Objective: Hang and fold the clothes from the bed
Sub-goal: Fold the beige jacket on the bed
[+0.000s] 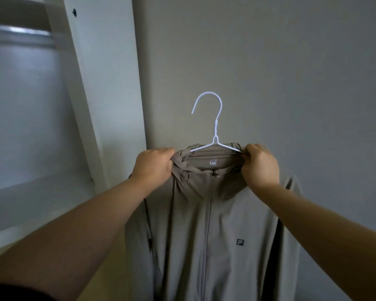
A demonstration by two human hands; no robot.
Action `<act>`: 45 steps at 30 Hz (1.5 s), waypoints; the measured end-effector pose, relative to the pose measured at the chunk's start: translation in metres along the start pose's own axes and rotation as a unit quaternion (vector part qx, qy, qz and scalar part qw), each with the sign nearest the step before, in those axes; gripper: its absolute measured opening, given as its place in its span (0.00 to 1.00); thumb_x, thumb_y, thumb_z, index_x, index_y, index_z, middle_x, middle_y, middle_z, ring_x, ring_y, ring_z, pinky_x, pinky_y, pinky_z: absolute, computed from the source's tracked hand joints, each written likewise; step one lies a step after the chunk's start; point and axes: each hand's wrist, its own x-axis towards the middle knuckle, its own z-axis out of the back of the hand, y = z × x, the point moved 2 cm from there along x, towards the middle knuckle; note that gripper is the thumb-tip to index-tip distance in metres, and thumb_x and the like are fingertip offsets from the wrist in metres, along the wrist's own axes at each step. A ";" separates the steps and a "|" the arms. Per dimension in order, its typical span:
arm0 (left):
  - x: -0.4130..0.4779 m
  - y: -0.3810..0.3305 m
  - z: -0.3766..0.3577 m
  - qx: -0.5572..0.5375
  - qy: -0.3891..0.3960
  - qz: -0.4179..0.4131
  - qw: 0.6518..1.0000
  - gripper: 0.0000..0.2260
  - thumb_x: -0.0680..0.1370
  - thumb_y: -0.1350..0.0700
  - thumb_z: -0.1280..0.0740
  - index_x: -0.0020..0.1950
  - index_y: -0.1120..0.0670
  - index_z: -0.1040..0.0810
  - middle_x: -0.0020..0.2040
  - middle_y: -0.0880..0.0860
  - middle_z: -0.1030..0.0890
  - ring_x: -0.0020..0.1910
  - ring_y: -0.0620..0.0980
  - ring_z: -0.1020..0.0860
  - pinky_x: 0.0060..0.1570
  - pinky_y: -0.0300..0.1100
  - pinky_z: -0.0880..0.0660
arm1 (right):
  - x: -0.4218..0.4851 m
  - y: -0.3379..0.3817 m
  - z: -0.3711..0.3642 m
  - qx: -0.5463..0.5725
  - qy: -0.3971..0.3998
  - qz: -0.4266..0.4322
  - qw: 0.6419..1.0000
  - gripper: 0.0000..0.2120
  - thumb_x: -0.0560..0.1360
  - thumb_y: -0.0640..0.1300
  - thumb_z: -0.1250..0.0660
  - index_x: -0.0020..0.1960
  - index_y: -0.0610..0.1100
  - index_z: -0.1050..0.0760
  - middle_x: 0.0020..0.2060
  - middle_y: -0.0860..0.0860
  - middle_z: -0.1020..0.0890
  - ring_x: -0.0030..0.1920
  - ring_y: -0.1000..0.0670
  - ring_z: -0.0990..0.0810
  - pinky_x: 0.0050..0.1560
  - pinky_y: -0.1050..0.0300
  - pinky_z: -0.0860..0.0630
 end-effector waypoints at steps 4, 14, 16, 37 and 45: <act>0.033 0.034 0.026 0.024 0.104 0.062 0.992 0.05 0.72 0.60 0.38 0.43 0.55 0.22 0.44 0.55 0.19 0.46 0.60 0.22 0.37 0.44 0.33 | 0.036 0.037 0.005 0.049 0.135 -0.041 0.989 0.11 0.71 0.35 0.38 0.51 0.45 0.29 0.41 0.43 0.20 0.43 0.38 0.23 0.37 0.54 0.34; 0.089 0.117 0.203 -0.138 0.297 0.334 0.884 0.16 0.79 0.53 0.38 0.66 0.55 0.29 0.65 0.59 0.29 0.60 0.56 0.27 0.60 0.50 0.28 | 0.116 0.233 0.073 0.259 0.408 -0.169 0.859 0.08 0.73 0.30 0.37 0.37 0.36 0.25 0.34 0.41 0.23 0.38 0.46 0.25 0.36 0.69 0.28; 0.093 0.136 0.247 -0.144 0.368 0.335 0.855 0.06 0.80 0.58 0.40 0.52 0.57 0.24 0.55 0.57 0.23 0.53 0.53 0.25 0.49 0.43 0.26 | 0.133 0.281 0.081 0.342 0.436 -0.253 0.793 0.08 0.75 0.30 0.39 0.51 0.33 0.22 0.47 0.36 0.19 0.47 0.40 0.21 0.54 0.51 0.22; 0.080 0.377 0.379 -0.147 0.258 0.478 0.827 0.15 0.83 0.55 0.44 0.46 0.62 0.23 0.40 0.56 0.26 0.42 0.52 0.27 0.45 0.42 0.27 | 0.200 0.644 -0.063 0.579 0.521 -0.251 0.575 0.08 0.79 0.34 0.39 0.42 0.38 0.27 0.38 0.44 0.24 0.41 0.47 0.24 0.54 0.50 0.24; 0.120 0.560 0.354 -0.091 0.164 0.583 0.791 0.17 0.82 0.56 0.43 0.33 0.50 0.35 0.34 0.46 0.33 0.31 0.40 0.36 0.50 0.41 0.31 | 0.262 0.748 -0.211 0.499 0.567 -0.095 0.648 0.12 0.81 0.41 0.41 0.58 0.35 0.24 0.53 0.41 0.21 0.55 0.42 0.23 0.64 0.47 0.28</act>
